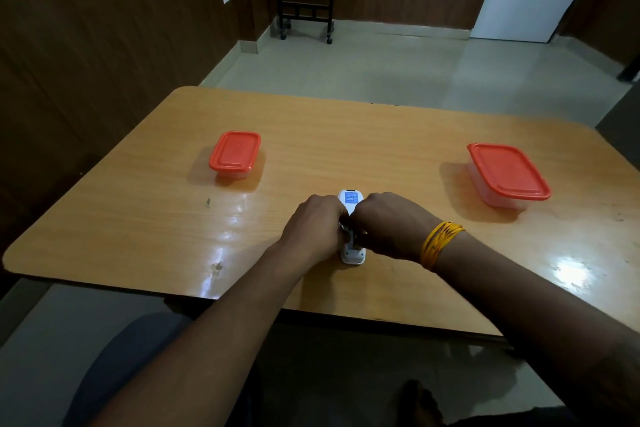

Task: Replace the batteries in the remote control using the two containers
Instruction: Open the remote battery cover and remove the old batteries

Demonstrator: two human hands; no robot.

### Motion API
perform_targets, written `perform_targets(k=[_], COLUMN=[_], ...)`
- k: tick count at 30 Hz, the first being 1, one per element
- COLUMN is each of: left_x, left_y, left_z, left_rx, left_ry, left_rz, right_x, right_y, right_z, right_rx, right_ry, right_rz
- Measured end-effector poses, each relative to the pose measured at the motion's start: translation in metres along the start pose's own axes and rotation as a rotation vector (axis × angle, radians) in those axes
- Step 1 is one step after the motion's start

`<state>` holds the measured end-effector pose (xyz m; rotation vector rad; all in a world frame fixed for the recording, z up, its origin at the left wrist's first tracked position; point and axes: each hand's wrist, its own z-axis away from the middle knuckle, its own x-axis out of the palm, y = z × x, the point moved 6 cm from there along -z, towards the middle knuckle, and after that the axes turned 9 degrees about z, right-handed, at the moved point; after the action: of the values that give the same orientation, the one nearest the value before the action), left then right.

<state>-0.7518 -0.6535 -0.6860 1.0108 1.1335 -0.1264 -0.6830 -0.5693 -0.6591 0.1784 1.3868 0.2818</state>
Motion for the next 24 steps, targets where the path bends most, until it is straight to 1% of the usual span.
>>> perform_targets(k=[3, 6, 8, 11, 13, 16, 20, 24], left_x=[-0.001, -0.004, -0.004, -0.005, -0.004, -0.002, 0.000, -0.001], left_y=[0.002, 0.005, 0.006, 0.006, 0.005, 0.003, 0.000, -0.001], left_z=[0.000, 0.001, 0.002, 0.002, 0.001, -0.001, -0.004, -0.004], left_rx=[0.004, -0.005, -0.012, -0.020, -0.020, -0.015, -0.022, -0.020], left_ry=[-0.003, -0.015, -0.028, -0.037, -0.026, -0.010, -0.008, -0.002], left_rz=[0.007, -0.007, 0.003, 0.030, 0.036, 0.037, 0.042, 0.036], right_x=[0.000, 0.001, 0.002, 0.003, 0.004, 0.012, 0.024, 0.029], right_y=[0.000, 0.001, 0.003, 0.008, 0.009, 0.007, 0.008, 0.010], right_z=[0.000, 0.003, 0.008, 0.017, 0.022, 0.027, 0.030, 0.027], right_rx=[-0.010, -0.048, -0.070, -0.081, -0.080, -0.029, 0.069, 0.171], right_ry=[0.025, 0.099, 0.159, 0.292, 0.341, 0.366, 0.339, 0.275], right_rz=[-0.015, -0.119, -0.216, -0.309, -0.365, -0.435, -0.551, -0.634])
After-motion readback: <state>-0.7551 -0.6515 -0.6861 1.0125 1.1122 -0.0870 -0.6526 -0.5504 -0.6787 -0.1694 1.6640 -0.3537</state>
